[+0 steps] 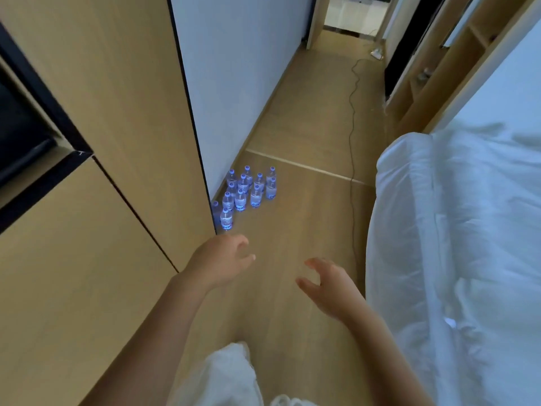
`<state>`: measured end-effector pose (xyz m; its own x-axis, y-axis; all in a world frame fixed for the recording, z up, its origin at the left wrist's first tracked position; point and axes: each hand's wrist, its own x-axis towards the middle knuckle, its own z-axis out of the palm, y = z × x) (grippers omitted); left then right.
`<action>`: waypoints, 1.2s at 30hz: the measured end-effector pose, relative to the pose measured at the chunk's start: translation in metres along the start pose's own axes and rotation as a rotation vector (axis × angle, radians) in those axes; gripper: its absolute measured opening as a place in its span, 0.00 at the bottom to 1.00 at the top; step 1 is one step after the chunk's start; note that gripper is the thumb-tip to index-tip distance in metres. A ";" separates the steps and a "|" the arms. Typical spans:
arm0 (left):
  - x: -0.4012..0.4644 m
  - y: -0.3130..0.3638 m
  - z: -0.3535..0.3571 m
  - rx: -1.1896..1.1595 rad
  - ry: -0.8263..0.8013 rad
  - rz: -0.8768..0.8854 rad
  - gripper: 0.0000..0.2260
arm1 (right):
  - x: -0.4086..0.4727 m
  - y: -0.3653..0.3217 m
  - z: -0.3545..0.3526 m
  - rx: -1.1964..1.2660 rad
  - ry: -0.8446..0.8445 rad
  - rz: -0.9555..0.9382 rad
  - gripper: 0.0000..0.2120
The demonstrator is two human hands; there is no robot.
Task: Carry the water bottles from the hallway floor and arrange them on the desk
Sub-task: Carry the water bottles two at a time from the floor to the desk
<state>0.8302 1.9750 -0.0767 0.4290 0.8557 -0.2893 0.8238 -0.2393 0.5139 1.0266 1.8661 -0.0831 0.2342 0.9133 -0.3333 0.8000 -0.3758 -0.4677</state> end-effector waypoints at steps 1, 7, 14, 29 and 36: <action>0.022 0.002 -0.008 0.014 -0.012 0.009 0.16 | 0.019 -0.003 -0.008 0.004 0.007 0.012 0.25; 0.130 0.012 -0.028 0.067 -0.104 0.050 0.17 | 0.118 -0.006 -0.042 0.048 0.017 0.049 0.25; 0.265 0.022 -0.033 0.096 -0.140 -0.004 0.11 | 0.247 0.021 -0.080 0.071 -0.043 0.068 0.24; 0.547 0.066 -0.005 0.033 -0.194 -0.304 0.11 | 0.561 0.089 -0.195 0.167 -0.189 0.129 0.20; 0.620 0.012 0.028 -0.150 -0.328 -0.520 0.17 | 0.649 0.093 -0.161 0.164 -0.310 0.160 0.17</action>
<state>1.1163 2.4895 -0.2727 0.0975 0.6520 -0.7519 0.9045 0.2572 0.3402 1.3419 2.4492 -0.2116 0.1512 0.7595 -0.6327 0.6618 -0.5532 -0.5060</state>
